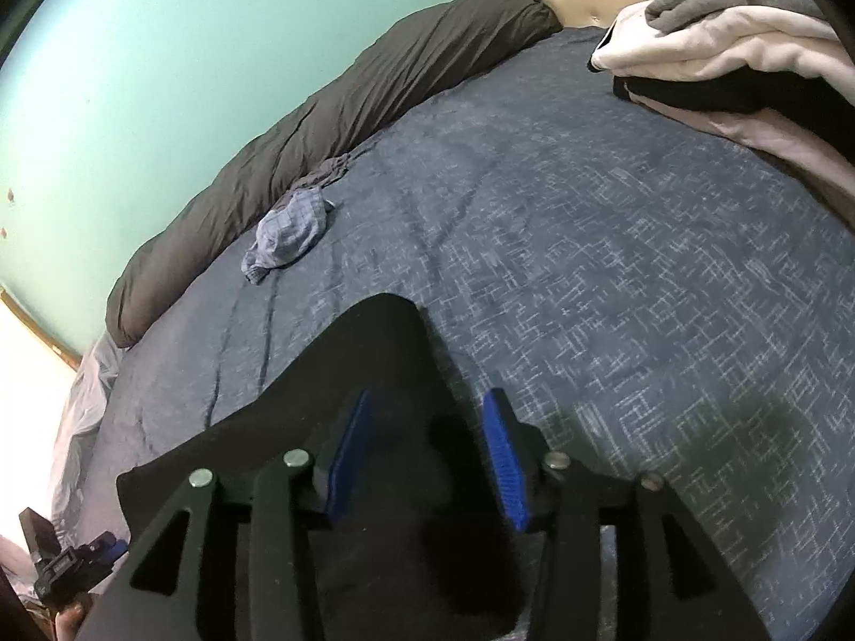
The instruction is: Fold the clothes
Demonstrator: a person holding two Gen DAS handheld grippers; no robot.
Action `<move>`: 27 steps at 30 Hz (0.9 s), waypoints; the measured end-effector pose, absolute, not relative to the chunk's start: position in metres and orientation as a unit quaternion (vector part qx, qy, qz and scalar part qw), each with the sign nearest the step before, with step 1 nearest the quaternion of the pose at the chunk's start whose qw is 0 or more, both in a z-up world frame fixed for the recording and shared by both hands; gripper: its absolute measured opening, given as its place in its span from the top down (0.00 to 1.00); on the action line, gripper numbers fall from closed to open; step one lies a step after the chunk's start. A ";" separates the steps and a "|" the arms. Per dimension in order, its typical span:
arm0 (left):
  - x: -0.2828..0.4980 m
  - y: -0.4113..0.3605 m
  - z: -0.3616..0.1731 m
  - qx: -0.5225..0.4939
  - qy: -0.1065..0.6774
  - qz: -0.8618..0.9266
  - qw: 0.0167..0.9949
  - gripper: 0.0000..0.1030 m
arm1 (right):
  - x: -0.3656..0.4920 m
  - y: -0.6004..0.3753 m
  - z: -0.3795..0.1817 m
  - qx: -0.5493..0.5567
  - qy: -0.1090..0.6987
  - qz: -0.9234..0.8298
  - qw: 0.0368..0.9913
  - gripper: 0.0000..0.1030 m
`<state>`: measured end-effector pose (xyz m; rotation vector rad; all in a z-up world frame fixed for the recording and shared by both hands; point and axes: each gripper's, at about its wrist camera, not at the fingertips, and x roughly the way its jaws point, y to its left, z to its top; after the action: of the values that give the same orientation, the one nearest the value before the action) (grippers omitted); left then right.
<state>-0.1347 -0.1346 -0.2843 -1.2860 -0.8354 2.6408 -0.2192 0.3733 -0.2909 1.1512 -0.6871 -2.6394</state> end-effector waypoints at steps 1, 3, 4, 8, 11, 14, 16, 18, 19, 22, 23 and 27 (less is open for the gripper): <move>-0.138 -0.131 -0.286 -0.424 -0.271 0.863 0.046 0.44 | -0.220 0.372 -0.291 0.386 -0.232 -0.888 0.093 0.57; -0.145 -0.122 -0.290 -0.431 -0.266 0.861 0.050 0.44 | -0.220 0.370 -0.291 0.385 -0.233 -0.887 0.098 0.57; -0.148 -0.118 -0.292 -0.434 -0.264 0.860 0.053 0.44 | -0.221 0.369 -0.292 0.386 -0.234 -0.887 0.101 0.56; -0.156 -0.108 -0.302 -0.447 -0.256 0.856 0.053 0.53 | -0.221 0.364 -0.294 0.389 -0.235 -0.884 0.109 0.56; -0.158 -0.101 -0.304 -0.451 -0.244 0.857 0.057 0.76 | -0.222 0.363 -0.295 0.389 -0.236 -0.883 0.112 0.56; -0.154 -0.105 -0.298 -0.440 -0.246 0.862 0.059 0.85 | -0.223 0.362 -0.294 0.388 -0.238 -0.883 0.116 0.56; -0.149 -0.109 -0.289 -0.427 -0.246 0.868 0.060 0.87 | -0.223 0.361 -0.293 0.385 -0.237 -0.884 0.116 0.56; -0.144 -0.111 -0.276 -0.414 -0.238 0.877 0.059 0.88 | -0.223 0.361 -0.292 0.383 -0.238 -0.885 0.115 0.56; -0.142 -0.112 -0.270 -0.407 -0.233 0.881 0.059 0.88 | -0.223 0.362 -0.292 0.383 -0.240 -0.885 0.115 0.56; -0.137 -0.119 -0.267 -0.403 -0.232 0.884 0.050 0.88 | -0.222 0.362 -0.294 0.385 -0.242 -0.884 0.112 0.56; -0.138 -0.121 -0.273 -0.410 -0.235 0.880 0.046 0.88 | -0.222 0.362 -0.295 0.387 -0.242 -0.883 0.111 0.56; -0.144 -0.129 -0.301 -0.439 -0.248 0.863 0.031 0.88 | -0.223 0.357 -0.296 0.392 -0.238 -0.881 0.115 0.56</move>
<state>-0.1442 -0.1285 -0.3005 -1.3512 -0.7630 2.6590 -0.2231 0.3574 -0.2959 1.1487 -0.6983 -2.5813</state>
